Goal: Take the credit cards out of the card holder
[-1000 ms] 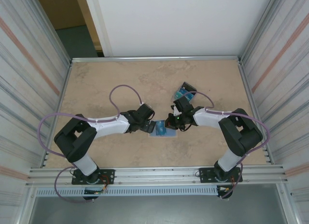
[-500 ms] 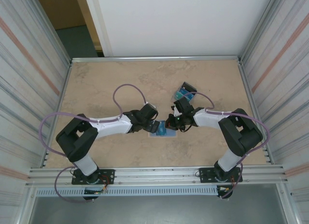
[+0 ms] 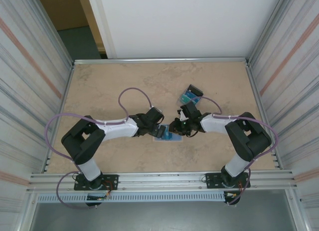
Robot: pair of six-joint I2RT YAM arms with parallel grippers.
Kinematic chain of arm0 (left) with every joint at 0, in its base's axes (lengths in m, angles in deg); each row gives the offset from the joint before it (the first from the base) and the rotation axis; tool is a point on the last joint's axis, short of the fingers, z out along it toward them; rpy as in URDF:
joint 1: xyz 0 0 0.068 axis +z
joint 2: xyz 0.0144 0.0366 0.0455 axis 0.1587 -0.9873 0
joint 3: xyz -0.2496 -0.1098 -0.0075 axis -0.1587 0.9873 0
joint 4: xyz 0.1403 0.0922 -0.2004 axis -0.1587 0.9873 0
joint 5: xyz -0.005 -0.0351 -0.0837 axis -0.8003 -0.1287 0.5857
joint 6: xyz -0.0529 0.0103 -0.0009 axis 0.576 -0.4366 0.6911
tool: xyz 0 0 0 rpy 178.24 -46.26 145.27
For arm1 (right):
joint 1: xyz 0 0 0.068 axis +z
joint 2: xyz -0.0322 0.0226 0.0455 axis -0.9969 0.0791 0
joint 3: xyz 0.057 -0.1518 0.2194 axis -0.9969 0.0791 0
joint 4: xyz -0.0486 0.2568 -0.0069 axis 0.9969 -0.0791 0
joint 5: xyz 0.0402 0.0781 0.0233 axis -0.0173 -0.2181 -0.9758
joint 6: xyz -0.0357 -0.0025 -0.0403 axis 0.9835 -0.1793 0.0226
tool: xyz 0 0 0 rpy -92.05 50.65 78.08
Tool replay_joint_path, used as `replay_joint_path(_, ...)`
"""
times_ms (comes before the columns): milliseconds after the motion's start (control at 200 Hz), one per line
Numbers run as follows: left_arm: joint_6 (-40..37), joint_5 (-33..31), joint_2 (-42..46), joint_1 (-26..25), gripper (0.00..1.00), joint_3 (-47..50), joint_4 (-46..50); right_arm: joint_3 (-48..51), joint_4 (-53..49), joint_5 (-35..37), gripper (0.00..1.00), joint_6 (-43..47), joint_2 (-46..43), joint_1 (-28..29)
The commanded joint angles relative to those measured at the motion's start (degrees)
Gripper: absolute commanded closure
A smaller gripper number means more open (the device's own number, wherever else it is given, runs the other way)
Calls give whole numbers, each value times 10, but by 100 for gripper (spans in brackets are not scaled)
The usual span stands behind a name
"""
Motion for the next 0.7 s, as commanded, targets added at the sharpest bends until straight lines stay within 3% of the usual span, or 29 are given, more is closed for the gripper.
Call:
replay_joint_path(0, 9, 6, -17, -3, 1, 10, 36, 16, 2, 4, 76, -18, -7, -5)
replay_joint_path(697, 22, 17, -17, -3, 1, 13, 38, 51, 140, -68, 86, -48, 0, -15)
